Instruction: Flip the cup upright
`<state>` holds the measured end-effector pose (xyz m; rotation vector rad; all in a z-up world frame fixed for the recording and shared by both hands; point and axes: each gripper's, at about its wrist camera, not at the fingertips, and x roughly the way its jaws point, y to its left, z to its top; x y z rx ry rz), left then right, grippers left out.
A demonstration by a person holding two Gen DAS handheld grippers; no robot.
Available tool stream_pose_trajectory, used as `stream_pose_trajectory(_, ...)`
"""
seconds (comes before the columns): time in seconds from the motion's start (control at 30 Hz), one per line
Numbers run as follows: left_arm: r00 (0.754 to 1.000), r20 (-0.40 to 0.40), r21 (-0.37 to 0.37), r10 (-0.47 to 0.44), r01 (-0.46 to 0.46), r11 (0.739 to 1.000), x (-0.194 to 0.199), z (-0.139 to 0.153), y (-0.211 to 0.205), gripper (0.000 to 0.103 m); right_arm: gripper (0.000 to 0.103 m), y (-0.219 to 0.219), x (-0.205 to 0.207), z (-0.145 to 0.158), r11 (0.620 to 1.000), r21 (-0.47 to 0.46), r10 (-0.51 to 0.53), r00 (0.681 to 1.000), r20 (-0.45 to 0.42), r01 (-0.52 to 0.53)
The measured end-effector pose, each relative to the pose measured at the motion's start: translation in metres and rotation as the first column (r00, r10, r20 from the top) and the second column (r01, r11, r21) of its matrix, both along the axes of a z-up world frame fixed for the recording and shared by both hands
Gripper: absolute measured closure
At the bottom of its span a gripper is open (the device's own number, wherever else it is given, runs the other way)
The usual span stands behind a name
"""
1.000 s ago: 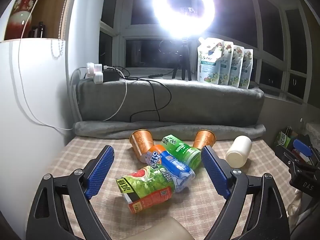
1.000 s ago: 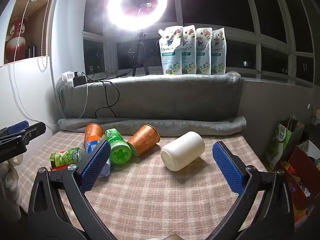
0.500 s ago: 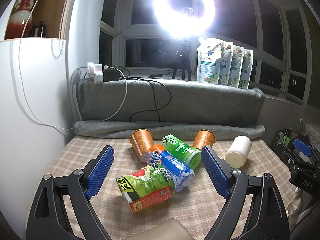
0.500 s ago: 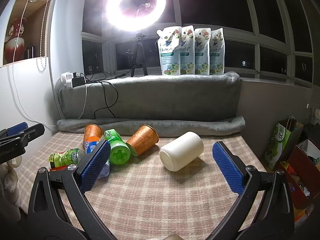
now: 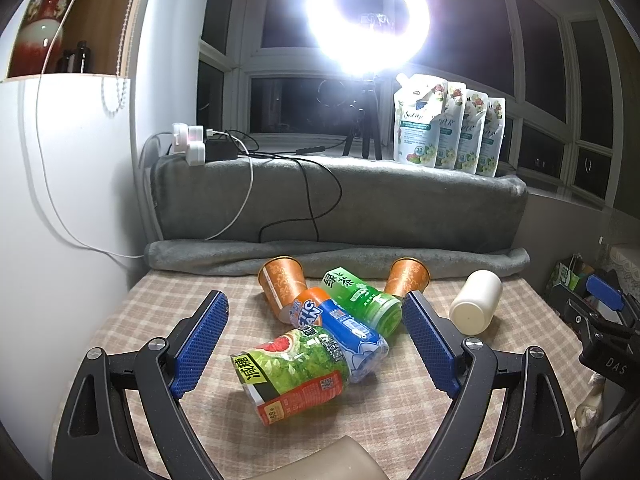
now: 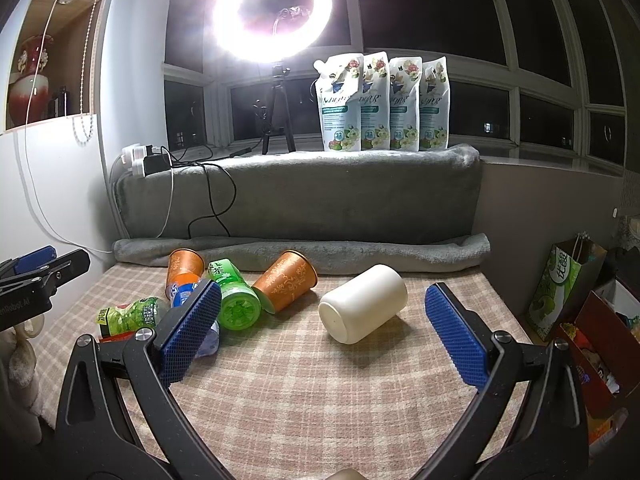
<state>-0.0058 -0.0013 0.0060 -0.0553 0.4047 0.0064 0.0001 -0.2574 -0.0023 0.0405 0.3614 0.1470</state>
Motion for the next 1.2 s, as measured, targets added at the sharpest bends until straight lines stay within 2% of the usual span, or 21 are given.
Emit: stream_pose_trajectory(1.2, 1.000, -0.002, -0.001, -0.001, 0.001, 1.000, 0.0009, -0.0002, -0.0004, 0.014, 0.000, 0.0049, 0.0031, 0.0013, 1.000, -0.011, 0.013, 1.000, -0.002, -0.013)
